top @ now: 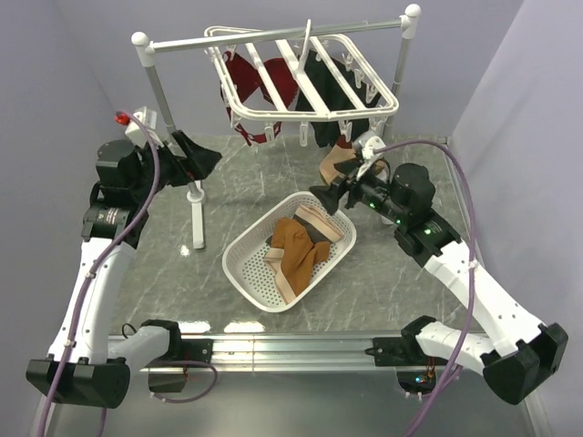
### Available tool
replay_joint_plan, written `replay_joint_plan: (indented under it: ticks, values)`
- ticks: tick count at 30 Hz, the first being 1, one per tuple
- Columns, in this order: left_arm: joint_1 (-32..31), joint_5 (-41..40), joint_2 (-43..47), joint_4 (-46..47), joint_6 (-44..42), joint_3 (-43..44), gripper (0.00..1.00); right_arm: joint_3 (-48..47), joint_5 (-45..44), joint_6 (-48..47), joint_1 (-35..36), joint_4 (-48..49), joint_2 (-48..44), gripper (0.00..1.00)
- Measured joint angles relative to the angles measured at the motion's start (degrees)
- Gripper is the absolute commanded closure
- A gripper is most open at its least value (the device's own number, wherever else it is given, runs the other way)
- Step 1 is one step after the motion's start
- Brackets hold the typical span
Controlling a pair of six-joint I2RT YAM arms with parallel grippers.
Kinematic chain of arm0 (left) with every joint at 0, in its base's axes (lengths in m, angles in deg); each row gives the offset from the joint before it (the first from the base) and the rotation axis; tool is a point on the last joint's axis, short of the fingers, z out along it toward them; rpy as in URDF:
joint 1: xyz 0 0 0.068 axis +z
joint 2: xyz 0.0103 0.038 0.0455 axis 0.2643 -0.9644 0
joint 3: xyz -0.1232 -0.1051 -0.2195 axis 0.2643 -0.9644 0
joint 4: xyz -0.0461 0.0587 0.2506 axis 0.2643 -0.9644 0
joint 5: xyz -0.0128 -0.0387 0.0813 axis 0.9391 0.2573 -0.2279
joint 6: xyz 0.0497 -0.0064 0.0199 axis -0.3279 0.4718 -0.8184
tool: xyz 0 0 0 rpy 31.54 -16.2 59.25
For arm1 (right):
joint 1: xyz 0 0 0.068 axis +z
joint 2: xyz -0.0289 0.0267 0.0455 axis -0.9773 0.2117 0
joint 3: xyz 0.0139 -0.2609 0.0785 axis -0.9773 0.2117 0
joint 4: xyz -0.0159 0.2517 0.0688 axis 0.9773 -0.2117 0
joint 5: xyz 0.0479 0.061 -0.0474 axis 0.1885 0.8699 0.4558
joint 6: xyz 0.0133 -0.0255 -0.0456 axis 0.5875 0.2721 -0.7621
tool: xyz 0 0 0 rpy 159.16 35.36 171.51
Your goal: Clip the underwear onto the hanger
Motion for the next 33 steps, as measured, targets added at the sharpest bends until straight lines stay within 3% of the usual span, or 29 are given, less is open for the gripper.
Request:
replay_joint_plan:
  ticks: [11,22,28,33]
  values:
    - [0.8,1.7,4.7,14.5,11.1,-3.5,0.01,-4.6,-13.1,1.2,11.6,16.7,9.9,0.11]
    - [0.8,5.3,9.8,24.9,10.6,-9.2,0.02,-9.7,-19.0,1.1,12.9,23.1,19.7,0.12]
    - [0.8,9.2,10.6,28.4,8.1,-10.3,0.05,-8.6,-17.9,-0.1,12.9,22.9,17.9,0.16]
    - [0.7,12.8,9.4,30.7,6.6,-10.3,0.08,-0.8,-15.6,-1.1,12.8,19.9,8.6,0.19]
